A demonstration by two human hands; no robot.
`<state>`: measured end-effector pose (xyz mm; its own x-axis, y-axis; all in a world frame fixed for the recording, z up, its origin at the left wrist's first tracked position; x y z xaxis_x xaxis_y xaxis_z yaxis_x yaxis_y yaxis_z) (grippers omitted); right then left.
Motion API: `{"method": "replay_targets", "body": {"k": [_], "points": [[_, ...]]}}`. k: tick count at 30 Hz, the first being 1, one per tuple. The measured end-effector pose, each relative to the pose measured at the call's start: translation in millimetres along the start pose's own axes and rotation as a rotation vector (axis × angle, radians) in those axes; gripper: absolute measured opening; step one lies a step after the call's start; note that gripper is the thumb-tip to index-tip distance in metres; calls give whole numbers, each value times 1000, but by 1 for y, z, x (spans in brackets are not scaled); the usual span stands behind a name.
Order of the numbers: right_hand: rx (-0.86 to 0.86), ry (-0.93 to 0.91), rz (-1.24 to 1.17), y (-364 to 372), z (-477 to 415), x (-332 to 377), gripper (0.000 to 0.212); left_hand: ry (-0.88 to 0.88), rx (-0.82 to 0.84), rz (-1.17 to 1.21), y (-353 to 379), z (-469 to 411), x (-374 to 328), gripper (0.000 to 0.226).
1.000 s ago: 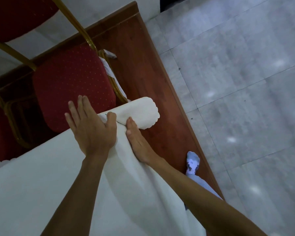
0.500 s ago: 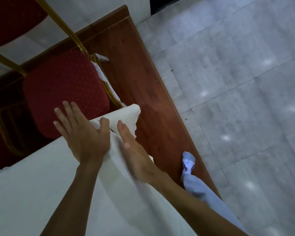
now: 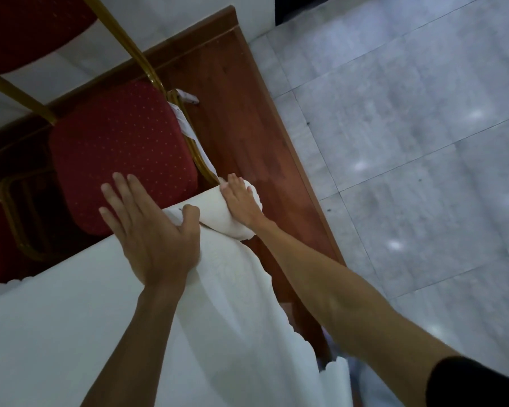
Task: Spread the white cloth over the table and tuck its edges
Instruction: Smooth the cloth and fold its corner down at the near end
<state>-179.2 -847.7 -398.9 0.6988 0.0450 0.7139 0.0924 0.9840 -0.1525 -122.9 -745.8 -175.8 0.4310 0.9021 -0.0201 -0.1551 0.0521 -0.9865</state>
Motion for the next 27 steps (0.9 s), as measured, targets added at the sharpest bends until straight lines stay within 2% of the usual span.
{"method": "replay_targets", "body": {"k": [3, 6, 8, 10, 12, 16, 19, 22, 27], "points": [[37, 18, -117, -28, 16, 11, 65, -5, 11, 8, -2, 1, -1, 94], [178, -191, -200, -40, 54, 55, 54, -7, 24, 18, -4, 1, -3, 95], [334, -275, -243, -32, 77, 77, 50, -18, 26, 17, -5, 1, -5, 96], [438, -312, -233, -22, 90, 85, 53, -44, 26, 21, -6, 1, -5, 98], [464, -360, -188, -16, 89, 87, 61, -66, 29, 28, -6, 1, -4, 99], [442, -417, -82, -9, 48, 82, 60, -78, 34, 15, -4, 0, -4, 101], [368, -387, 10, -3, 11, 68, 58, -79, 40, 20, -3, -1, -4, 102], [301, -303, -19, 1, -19, 56, 52, -85, 30, 24, -2, -2, -3, 103], [175, -174, -132, 5, -52, 46, 58, -103, 19, 45, -2, -2, -2, 105]]}}
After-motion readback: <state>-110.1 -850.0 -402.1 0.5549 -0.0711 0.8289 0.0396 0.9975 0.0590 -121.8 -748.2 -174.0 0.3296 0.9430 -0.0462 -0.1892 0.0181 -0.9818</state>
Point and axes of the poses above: each hand's wrist, its own z-axis away from the middle knuckle, its own y-axis out of the palm, x = y × z, the point moved 4 cm from there along -z, towards the middle knuckle, and after that the axes turned 9 degrees about x, right-handed, at the moved point
